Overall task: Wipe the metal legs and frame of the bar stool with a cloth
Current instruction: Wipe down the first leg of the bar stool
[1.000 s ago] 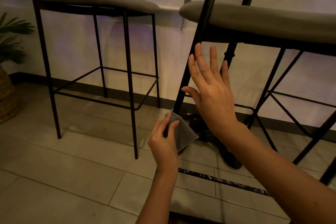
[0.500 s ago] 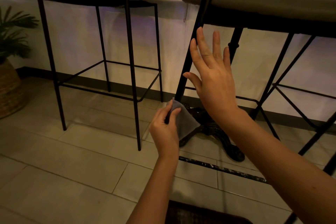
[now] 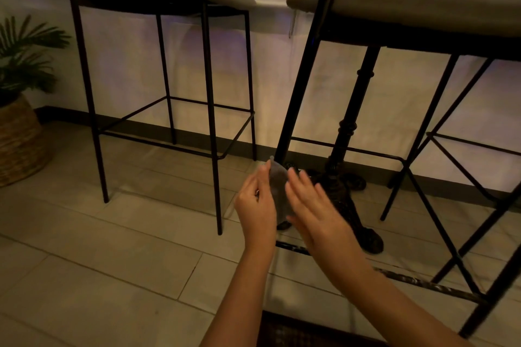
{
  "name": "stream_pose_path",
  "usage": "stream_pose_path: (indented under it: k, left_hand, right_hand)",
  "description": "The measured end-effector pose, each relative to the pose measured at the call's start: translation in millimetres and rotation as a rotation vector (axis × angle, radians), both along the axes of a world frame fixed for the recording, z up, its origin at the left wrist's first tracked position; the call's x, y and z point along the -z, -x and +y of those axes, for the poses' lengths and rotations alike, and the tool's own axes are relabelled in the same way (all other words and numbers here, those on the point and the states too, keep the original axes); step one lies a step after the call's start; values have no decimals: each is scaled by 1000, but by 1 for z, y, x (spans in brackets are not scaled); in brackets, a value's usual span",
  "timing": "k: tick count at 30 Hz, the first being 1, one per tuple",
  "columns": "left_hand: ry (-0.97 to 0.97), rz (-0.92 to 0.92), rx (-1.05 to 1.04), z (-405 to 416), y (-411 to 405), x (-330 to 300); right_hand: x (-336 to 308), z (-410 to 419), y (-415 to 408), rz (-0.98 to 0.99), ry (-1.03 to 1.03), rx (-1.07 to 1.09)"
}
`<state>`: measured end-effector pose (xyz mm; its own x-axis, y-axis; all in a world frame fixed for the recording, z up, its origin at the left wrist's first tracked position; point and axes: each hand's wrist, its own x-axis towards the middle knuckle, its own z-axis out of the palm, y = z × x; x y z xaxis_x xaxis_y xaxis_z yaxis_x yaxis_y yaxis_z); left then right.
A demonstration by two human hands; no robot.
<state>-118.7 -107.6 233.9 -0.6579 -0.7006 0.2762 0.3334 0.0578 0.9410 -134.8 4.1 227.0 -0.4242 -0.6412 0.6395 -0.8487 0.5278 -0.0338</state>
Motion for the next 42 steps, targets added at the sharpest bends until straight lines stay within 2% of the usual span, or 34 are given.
stream_pose_path:
  k: [5,15,24,31,36,42]
  left_hand:
    - [-94,-7,116,-4,-5,0]
    - [-175,120,196,-17,-13,21]
    - [63,-122,131,-11,-36,106]
    - [107,-253,38,-10,-34,142]
    - [70,-298,23,-11,-36,155]
    - [49,-314,55,-14,-37,170]
  right_hand:
    - [22,-14,-3,-65,-90,-19]
    - [13,-35,18,96,-213,98]
    - [13,-32,23,155,-267,102]
    - [36,-33,26,255,-309,99]
    - [29,-32,28,285,-316,82]
    - [15,-30,31,272,-219,26]
